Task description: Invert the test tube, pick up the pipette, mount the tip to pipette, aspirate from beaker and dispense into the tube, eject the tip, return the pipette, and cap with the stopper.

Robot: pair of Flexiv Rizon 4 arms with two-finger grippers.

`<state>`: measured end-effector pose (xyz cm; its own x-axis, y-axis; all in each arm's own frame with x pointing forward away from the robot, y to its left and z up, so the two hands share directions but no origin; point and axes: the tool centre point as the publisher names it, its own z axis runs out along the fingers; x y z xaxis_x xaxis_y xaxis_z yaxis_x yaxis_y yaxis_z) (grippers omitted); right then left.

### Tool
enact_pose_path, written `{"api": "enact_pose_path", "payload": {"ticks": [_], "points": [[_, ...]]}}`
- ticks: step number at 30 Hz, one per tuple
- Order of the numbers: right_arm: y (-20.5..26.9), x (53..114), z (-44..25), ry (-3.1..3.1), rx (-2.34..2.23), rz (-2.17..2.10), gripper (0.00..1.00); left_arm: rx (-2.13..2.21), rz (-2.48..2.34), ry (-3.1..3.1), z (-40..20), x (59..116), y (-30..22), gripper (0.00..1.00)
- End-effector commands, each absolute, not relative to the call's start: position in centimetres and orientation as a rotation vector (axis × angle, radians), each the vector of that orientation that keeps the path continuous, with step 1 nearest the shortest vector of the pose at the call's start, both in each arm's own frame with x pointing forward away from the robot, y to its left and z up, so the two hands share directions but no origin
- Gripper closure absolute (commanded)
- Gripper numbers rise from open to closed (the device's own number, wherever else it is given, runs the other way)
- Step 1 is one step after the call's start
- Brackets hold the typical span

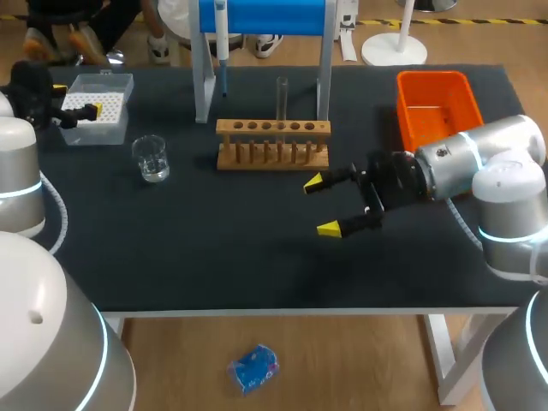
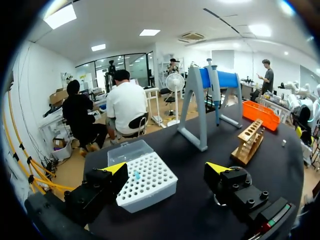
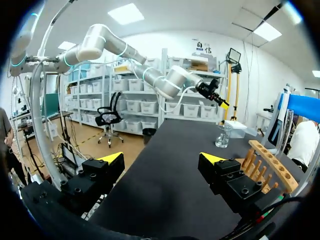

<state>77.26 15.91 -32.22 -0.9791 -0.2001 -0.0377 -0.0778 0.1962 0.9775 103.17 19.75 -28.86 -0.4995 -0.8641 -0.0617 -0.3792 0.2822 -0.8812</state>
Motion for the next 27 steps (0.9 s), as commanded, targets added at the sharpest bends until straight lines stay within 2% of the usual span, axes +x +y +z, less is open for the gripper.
{"api": "enact_pose_path", "payload": {"ticks": [1, 27], "points": [[15.0, 77.2, -32.3, -2.324, 0.276, -1.959, 0.00, -1.093, -1.126, 2.022, -29.6, 104.1, 20.3, 0.00], [14.6, 77.1, -32.3, -2.302, 0.283, -2.019, 0.00, -1.196, -1.020, 2.060, -32.8, 108.4, 22.3, 0.00]]}}
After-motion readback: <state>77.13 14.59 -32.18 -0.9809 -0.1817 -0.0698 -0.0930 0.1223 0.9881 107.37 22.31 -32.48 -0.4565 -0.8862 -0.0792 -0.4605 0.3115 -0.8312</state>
